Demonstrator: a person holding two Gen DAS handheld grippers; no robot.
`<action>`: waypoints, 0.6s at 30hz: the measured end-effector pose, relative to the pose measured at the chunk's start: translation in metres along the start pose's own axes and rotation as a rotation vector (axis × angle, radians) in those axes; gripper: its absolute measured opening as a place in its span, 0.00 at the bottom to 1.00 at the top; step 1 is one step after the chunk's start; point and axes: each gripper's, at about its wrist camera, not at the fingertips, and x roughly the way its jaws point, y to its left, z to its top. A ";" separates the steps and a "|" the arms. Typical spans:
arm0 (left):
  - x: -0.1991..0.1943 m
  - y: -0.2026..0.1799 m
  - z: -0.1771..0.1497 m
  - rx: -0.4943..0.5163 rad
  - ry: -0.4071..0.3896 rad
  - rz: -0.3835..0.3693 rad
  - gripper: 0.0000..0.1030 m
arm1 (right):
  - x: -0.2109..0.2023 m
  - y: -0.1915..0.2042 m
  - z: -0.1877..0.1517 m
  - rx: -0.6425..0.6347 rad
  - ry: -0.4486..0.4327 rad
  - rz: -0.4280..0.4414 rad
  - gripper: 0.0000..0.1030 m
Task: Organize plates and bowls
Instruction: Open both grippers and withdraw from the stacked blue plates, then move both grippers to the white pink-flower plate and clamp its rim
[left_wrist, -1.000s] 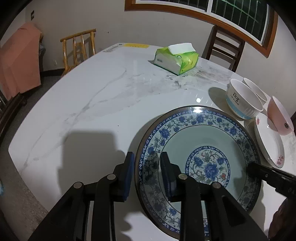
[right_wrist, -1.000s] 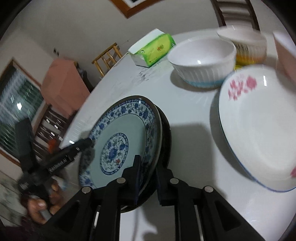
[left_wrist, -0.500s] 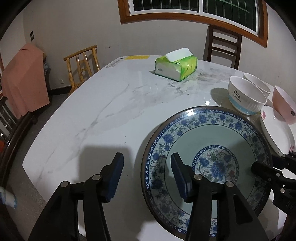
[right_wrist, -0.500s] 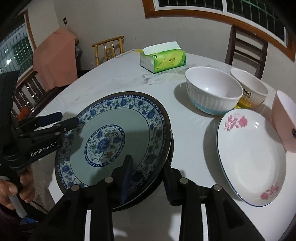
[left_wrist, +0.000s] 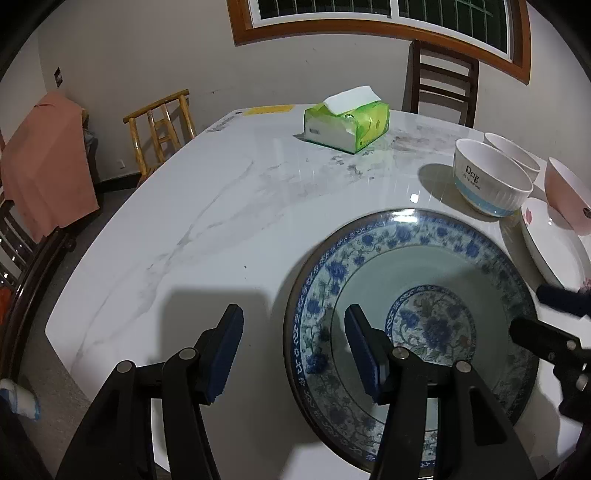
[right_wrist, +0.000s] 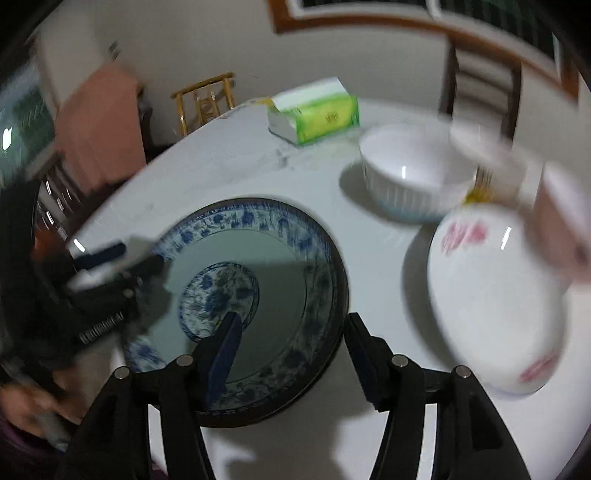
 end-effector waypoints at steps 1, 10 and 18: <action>0.001 -0.001 0.000 0.003 0.005 -0.002 0.52 | 0.000 0.007 0.000 -0.051 -0.004 -0.029 0.57; 0.000 0.000 0.000 -0.001 -0.001 -0.003 0.52 | -0.026 -0.010 -0.002 0.052 -0.122 0.076 0.57; -0.004 -0.005 -0.001 0.018 -0.014 -0.002 0.52 | -0.050 -0.054 -0.035 0.248 -0.159 0.147 0.57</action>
